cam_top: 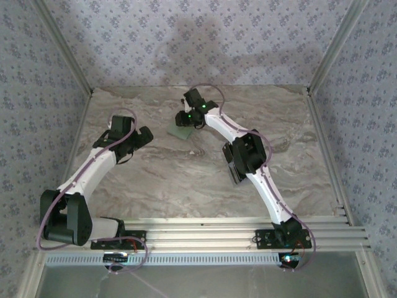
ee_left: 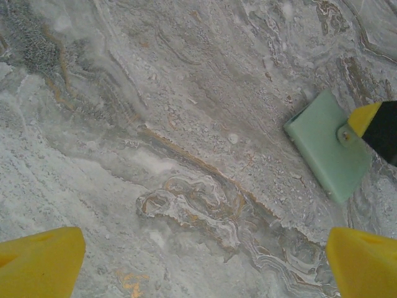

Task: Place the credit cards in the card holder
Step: Move the card holder to the center of the table.

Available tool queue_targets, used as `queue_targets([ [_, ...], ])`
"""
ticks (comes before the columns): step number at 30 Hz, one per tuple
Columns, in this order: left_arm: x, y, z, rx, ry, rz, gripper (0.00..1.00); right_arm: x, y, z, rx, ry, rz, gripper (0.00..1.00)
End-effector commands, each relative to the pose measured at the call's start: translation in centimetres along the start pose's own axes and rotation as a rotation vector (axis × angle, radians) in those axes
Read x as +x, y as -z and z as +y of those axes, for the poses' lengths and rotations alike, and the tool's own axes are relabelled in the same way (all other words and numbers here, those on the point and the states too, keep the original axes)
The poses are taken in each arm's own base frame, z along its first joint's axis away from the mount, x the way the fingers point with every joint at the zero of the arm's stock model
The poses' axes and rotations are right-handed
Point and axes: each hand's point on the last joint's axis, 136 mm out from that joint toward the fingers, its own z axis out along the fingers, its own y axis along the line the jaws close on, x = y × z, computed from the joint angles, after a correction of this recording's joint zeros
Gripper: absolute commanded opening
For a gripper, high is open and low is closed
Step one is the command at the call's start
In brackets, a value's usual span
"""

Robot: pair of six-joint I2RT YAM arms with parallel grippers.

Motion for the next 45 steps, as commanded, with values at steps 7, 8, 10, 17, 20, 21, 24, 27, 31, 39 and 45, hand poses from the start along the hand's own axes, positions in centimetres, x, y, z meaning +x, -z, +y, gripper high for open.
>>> queue_targets([
  [7, -0.3, 1.3, -0.6, 0.016, 0.004, -0.014, 1.0, 5.6, 2.1, -0.7, 0.088, 0.035, 0.142, 0.21],
  [8, -0.3, 1.3, -0.6, 0.017, 0.004, -0.017, 1.0, 6.1, 2.5, -0.7, 0.098, 0.038, 0.144, 0.21],
  [10, -0.3, 1.5, -0.6, 0.019, 0.002, -0.017, 1.0, 7.5, 3.6, -1.0, 0.125, 0.045, 0.155, 0.19],
  [17, 0.5, 1.7, -0.9, 0.03, -0.016, -0.006, 1.0, 13.7, 6.7, -0.3, 0.156, -0.015, 0.198, 0.15],
  [20, 1.0, 1.5, -0.8, 0.033, -0.016, 0.003, 1.0, 16.7, 8.0, 0.9, 0.164, -0.052, 0.22, 0.17],
  [21, 1.2, 1.5, -0.9, 0.036, -0.015, 0.006, 1.0, 17.5, 8.4, 1.4, 0.168, -0.054, 0.222, 0.22],
  [24, 1.8, 1.4, -0.6, 0.039, -0.01, 0.018, 1.0, 18.6, 10.0, 2.5, 0.215, -0.027, 0.199, 0.41],
  [27, 2.3, 1.6, -0.3, 0.04, -0.003, 0.022, 1.0, 18.5, 12.3, 3.5, 0.266, 0.023, 0.151, 0.52],
  [31, 2.7, 1.9, 0.2, 0.043, 0.016, 0.016, 1.0, 18.9, 14.3, 3.8, 0.348, 0.156, 0.159, 0.57],
  [39, 3.4, 2.5, 1.5, 0.017, 0.038, -0.001, 1.0, 20.5, 13.7, 5.9, 0.366, 0.438, 0.249, 0.6],
  [45, 3.7, 2.3, 2.0, 0.005, 0.059, 0.001, 1.0, 21.5, 12.2, 6.9, 0.347, 0.495, 0.292, 0.58],
])
